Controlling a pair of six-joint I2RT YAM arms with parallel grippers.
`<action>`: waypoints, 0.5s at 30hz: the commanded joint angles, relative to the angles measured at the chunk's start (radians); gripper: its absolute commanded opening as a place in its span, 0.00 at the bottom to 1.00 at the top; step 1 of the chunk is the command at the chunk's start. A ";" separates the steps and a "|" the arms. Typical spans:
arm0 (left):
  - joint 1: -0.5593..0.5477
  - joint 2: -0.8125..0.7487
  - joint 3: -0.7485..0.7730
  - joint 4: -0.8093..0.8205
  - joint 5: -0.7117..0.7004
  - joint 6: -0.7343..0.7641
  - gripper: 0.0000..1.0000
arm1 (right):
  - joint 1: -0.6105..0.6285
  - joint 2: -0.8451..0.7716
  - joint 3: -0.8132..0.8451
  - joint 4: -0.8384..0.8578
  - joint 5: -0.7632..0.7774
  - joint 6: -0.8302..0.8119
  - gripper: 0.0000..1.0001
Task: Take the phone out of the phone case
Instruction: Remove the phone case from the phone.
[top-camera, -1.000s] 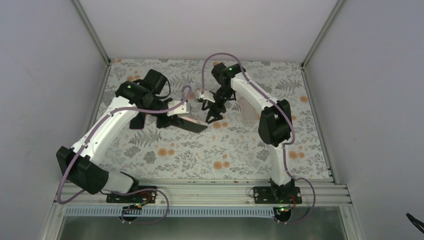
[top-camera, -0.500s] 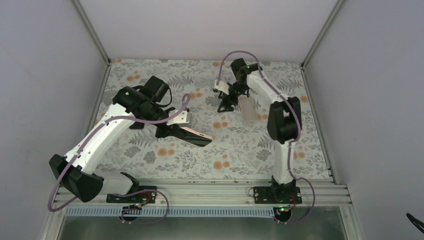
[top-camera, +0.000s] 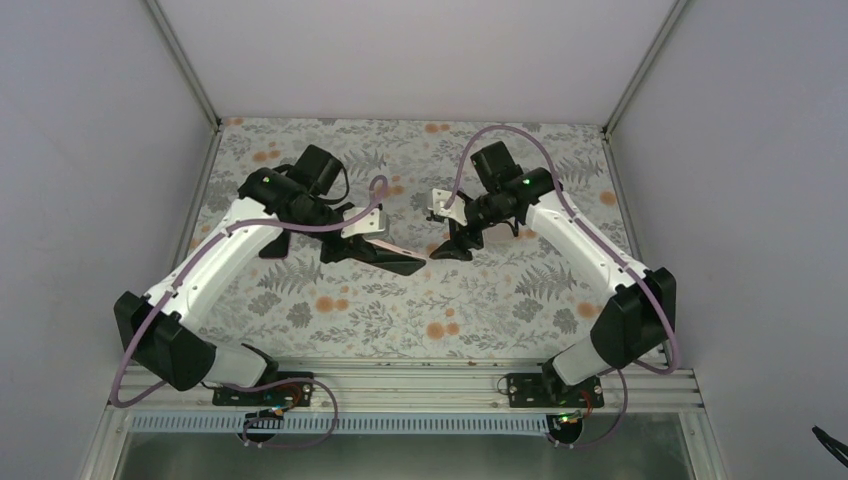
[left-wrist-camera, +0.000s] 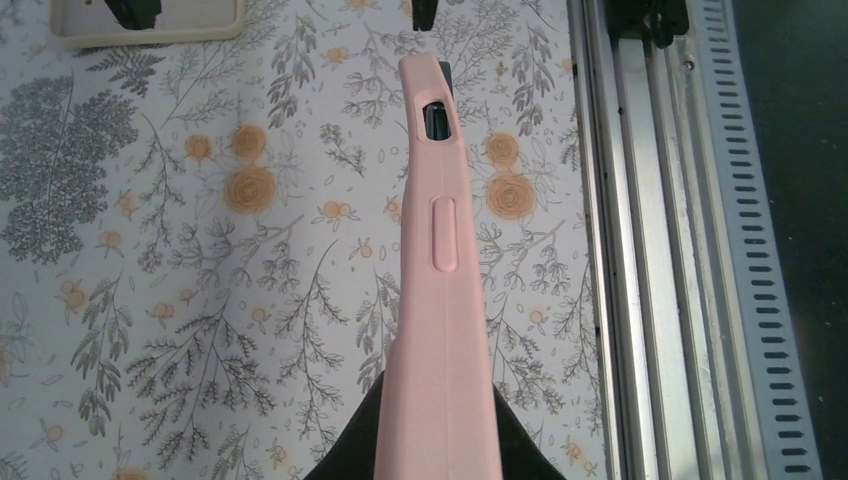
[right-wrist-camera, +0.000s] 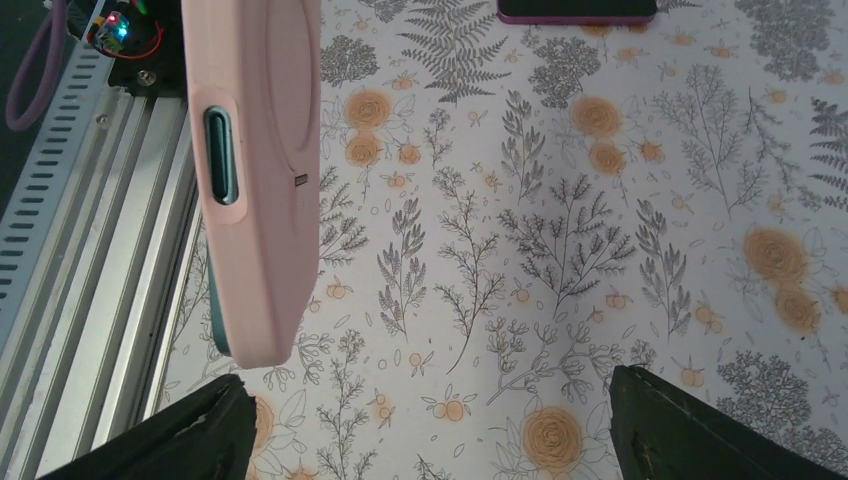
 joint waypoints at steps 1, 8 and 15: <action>0.007 -0.004 0.001 0.061 0.040 -0.016 0.02 | -0.007 0.007 -0.019 0.033 -0.060 0.035 0.88; 0.020 -0.006 0.010 0.065 0.035 -0.022 0.02 | 0.002 0.019 -0.018 0.019 -0.086 0.023 0.86; 0.024 0.000 0.029 0.057 0.045 -0.023 0.02 | 0.003 0.019 -0.020 0.032 -0.077 0.029 0.85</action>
